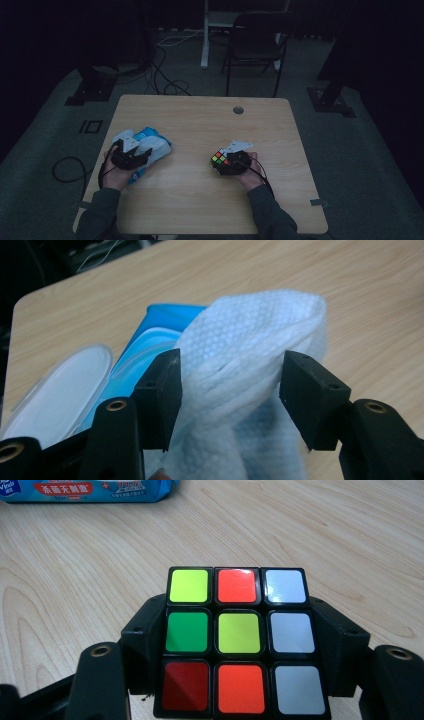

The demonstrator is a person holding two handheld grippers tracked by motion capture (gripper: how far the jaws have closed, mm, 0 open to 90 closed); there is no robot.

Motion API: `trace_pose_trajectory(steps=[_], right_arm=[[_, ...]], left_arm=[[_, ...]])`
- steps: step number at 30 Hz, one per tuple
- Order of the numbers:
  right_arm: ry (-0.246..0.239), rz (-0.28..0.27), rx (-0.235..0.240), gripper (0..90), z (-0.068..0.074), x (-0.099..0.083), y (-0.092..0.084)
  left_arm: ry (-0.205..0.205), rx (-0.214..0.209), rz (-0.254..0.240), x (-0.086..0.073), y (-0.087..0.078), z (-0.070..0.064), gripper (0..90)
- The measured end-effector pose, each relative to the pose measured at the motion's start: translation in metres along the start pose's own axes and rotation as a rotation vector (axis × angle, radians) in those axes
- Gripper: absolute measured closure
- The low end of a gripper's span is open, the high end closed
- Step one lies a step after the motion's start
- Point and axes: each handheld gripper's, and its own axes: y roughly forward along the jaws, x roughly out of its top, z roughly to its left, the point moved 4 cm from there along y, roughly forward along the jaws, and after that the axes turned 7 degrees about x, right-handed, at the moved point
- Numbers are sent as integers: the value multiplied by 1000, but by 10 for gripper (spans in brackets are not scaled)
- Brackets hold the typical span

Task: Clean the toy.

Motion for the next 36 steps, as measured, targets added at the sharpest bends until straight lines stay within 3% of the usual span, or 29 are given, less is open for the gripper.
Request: trace_pose_trajectory(steps=[2, 3, 5, 8, 14, 16, 21, 24, 27, 36], right_arm=[[1, 0, 0, 338, 0, 0, 0], [4, -1, -1, 338, -1, 0, -1], [6, -3, -2, 338, -1, 0, -1], [6, -5, -3, 338, -2, -1, -2], [10, -5, -3, 338, -2, -1, -2], [5, -6, -3, 338, -2, 0, -2], [3, -9, 1, 338, 0, 1, -3], [1, -11, 1, 338, 0, 1, -3], [3, -12, 1, 338, 0, 1, -4], [1, -17, -2, 338, -1, 4, -7]], left_arm=[[-4, 8, 5, 0, 3, 0, 463], [-30, 23, 33, 2, 7, 2, 463], [-61, 22, 42, 3, 8, 5, 593], [-82, 16, 41, 4, 6, 7, 733], [-93, -14, 4, 10, -3, 5, 882], [-98, -64, -33, 16, -9, 0, 889], [-96, -99, -72, 25, -16, -8, 890], [-97, -161, -123, 32, -22, -16, 891], [-69, -171, -148, 41, -26, -25, 890], [-80, -195, -156, 45, -20, -37, 889]])
